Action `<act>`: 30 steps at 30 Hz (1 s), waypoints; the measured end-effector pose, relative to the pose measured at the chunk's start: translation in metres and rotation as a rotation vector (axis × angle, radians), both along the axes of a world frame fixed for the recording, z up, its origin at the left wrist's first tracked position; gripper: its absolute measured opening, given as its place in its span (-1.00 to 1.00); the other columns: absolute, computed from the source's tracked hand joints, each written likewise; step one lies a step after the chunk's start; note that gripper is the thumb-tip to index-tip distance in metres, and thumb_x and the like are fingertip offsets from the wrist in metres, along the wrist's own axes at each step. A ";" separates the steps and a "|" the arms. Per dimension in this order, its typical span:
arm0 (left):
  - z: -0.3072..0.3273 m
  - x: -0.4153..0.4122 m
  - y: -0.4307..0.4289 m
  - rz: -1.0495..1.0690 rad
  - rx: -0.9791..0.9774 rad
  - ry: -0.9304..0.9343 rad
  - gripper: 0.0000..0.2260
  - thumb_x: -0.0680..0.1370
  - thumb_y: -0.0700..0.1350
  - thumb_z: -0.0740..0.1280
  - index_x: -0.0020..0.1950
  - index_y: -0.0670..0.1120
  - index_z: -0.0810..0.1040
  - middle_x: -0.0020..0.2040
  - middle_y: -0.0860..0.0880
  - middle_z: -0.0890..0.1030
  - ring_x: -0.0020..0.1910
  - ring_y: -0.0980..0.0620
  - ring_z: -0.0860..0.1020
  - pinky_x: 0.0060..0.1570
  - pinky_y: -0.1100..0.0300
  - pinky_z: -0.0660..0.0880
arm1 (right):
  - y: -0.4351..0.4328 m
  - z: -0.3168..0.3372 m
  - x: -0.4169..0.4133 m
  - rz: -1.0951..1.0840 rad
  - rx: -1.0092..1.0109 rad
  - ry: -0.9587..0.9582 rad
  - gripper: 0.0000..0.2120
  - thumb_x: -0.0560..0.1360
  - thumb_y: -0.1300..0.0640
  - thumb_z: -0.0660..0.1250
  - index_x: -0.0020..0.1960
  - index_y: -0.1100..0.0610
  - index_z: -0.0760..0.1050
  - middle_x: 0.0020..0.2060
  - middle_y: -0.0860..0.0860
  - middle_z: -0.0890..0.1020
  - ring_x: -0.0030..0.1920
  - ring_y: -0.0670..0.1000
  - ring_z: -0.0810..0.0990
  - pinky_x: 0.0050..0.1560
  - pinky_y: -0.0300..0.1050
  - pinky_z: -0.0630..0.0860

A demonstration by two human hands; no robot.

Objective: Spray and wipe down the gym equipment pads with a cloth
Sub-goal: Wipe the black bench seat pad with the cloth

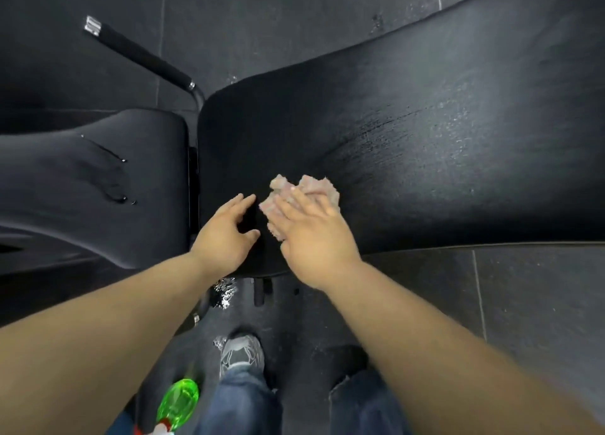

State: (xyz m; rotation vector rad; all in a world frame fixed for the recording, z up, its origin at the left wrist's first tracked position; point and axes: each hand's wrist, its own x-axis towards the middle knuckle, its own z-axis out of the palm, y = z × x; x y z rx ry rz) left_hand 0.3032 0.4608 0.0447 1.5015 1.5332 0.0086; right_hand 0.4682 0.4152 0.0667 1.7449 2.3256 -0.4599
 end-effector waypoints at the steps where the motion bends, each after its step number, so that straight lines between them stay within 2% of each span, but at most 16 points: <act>1: -0.001 -0.003 -0.001 -0.016 -0.005 0.004 -0.40 0.57 -0.20 0.35 0.56 0.10 0.23 0.58 0.10 0.16 0.45 0.06 0.35 0.34 0.33 0.21 | -0.006 0.010 0.013 0.028 0.009 0.032 -0.44 0.49 0.01 0.03 0.47 -0.01 0.38 0.46 -0.04 0.40 0.52 0.08 0.23 0.47 0.04 -0.02; 2: -0.002 -0.005 -0.001 -0.034 -0.007 0.016 -0.39 0.57 -0.21 0.34 0.56 0.11 0.22 0.58 0.10 0.15 0.47 0.07 0.32 0.35 0.31 0.22 | -0.009 0.019 0.032 0.049 0.035 0.023 -0.41 0.43 -0.01 0.02 0.43 -0.05 0.43 0.42 -0.06 0.46 0.47 0.06 0.32 0.44 0.02 0.05; 4: 0.001 -0.005 -0.001 -0.056 -0.030 0.029 -0.39 0.57 -0.21 0.33 0.56 0.12 0.21 0.59 0.10 0.13 0.50 0.06 0.27 0.38 0.26 0.24 | -0.008 0.047 0.089 -0.039 0.160 -0.047 -0.41 0.40 -0.02 0.10 0.42 -0.10 0.43 0.41 -0.05 0.46 0.43 0.08 0.36 0.38 0.03 0.14; 7: 0.010 0.006 -0.001 -0.012 -0.058 0.039 -0.39 0.57 -0.20 0.30 0.56 0.13 0.20 0.59 0.05 0.12 0.52 0.01 0.23 0.43 0.16 0.24 | 0.013 0.108 0.173 -0.497 0.305 -0.210 -0.43 0.46 0.00 0.13 0.48 -0.06 0.33 0.51 0.04 0.30 0.51 0.20 0.20 0.45 0.14 0.08; 9: 0.016 0.016 -0.003 -0.025 -0.020 0.052 -0.40 0.57 -0.18 0.28 0.56 0.13 0.20 0.59 0.03 0.14 0.54 -0.02 0.17 0.45 0.14 0.18 | 0.028 0.117 0.181 -0.818 0.373 -0.271 -0.41 0.48 0.01 0.10 0.52 -0.03 0.28 0.56 0.04 0.20 0.55 0.21 0.07 0.49 0.24 -0.03; 10: 0.018 0.022 -0.004 -0.041 0.012 0.049 -0.41 0.57 -0.18 0.27 0.56 0.14 0.21 0.59 0.05 0.14 0.54 -0.02 0.15 0.44 0.15 0.16 | 0.036 0.109 0.167 -0.903 0.393 -0.282 -0.40 0.49 0.00 0.12 0.54 -0.02 0.24 0.57 0.03 0.16 0.57 0.20 0.02 0.50 0.25 -0.10; 12: 0.025 0.033 -0.006 -0.074 0.063 0.026 -0.43 0.59 -0.19 0.24 0.55 0.15 0.21 0.59 0.11 0.13 0.54 0.02 0.13 0.39 0.22 0.14 | 0.044 0.079 0.122 -0.862 0.355 -0.249 -0.37 0.50 0.00 0.19 0.56 0.00 0.19 0.58 0.04 0.13 0.58 0.18 -0.01 0.51 0.24 -0.16; 15: 0.034 0.048 -0.008 -0.117 0.098 0.051 -0.44 0.60 -0.22 0.22 0.56 0.14 0.22 0.58 0.10 0.14 0.55 0.03 0.13 0.43 0.20 0.10 | 0.017 0.041 0.066 -0.358 0.238 -0.104 -0.39 0.45 0.03 0.27 0.50 0.03 0.30 0.55 0.06 0.22 0.54 0.18 0.12 0.50 0.23 -0.03; 17: 0.042 0.053 -0.011 -0.102 0.154 0.111 -0.45 0.59 -0.22 0.21 0.55 0.12 0.25 0.58 0.07 0.17 0.54 -0.01 0.17 0.45 0.13 0.13 | -0.013 0.044 0.074 -0.031 0.181 -0.036 -0.47 0.43 0.04 0.23 0.40 0.02 0.45 0.42 0.01 0.44 0.47 0.13 0.30 0.46 0.11 0.04; 19: 0.055 0.076 -0.023 -0.075 0.181 0.118 -0.48 0.60 -0.21 0.20 0.53 0.12 0.28 0.57 0.09 0.19 0.53 -0.03 0.18 0.43 0.05 0.20 | -0.041 0.069 0.125 0.055 0.147 -0.003 -0.46 0.41 0.01 0.10 0.35 -0.03 0.50 0.33 -0.05 0.54 0.39 0.10 0.42 0.42 0.08 0.15; 22: 0.085 0.137 -0.041 -0.052 0.230 0.018 -0.52 0.63 -0.16 0.19 0.53 0.14 0.28 0.57 0.16 0.16 0.54 0.03 0.13 0.35 0.15 0.22 | -0.055 0.134 0.233 -0.127 0.264 -0.118 -0.40 0.41 -0.04 0.06 0.44 -0.12 0.40 0.43 -0.07 0.45 0.44 0.09 0.37 0.40 0.07 0.20; 25: 0.113 0.210 -0.048 -0.088 0.315 -0.087 -0.56 0.65 -0.11 0.19 0.53 0.14 0.28 0.57 0.20 0.14 0.55 0.10 0.06 0.35 0.23 0.12 | -0.050 0.206 0.334 -0.545 0.393 -0.315 -0.42 0.47 -0.02 0.07 0.49 -0.10 0.31 0.50 0.00 0.33 0.50 0.15 0.24 0.42 0.13 0.15; 28: 0.132 0.268 -0.046 -0.005 0.361 -0.150 -0.59 0.66 -0.05 0.18 0.52 0.12 0.30 0.57 0.17 0.16 0.55 0.09 0.05 0.45 0.17 0.11 | -0.037 0.213 0.341 -0.848 0.466 -0.355 -0.39 0.49 -0.03 0.06 0.55 -0.03 0.21 0.56 0.04 0.21 0.55 0.16 0.08 0.50 0.20 -0.04; 30: 0.132 0.284 -0.048 0.071 0.388 -0.146 -0.61 0.66 -0.06 0.17 0.51 0.11 0.32 0.56 0.14 0.19 0.54 0.05 0.08 0.48 0.12 0.12 | -0.040 0.183 0.301 -0.813 0.454 -0.320 -0.36 0.48 -0.02 0.16 0.55 0.06 0.20 0.55 0.11 0.21 0.54 0.19 0.07 0.51 0.22 -0.11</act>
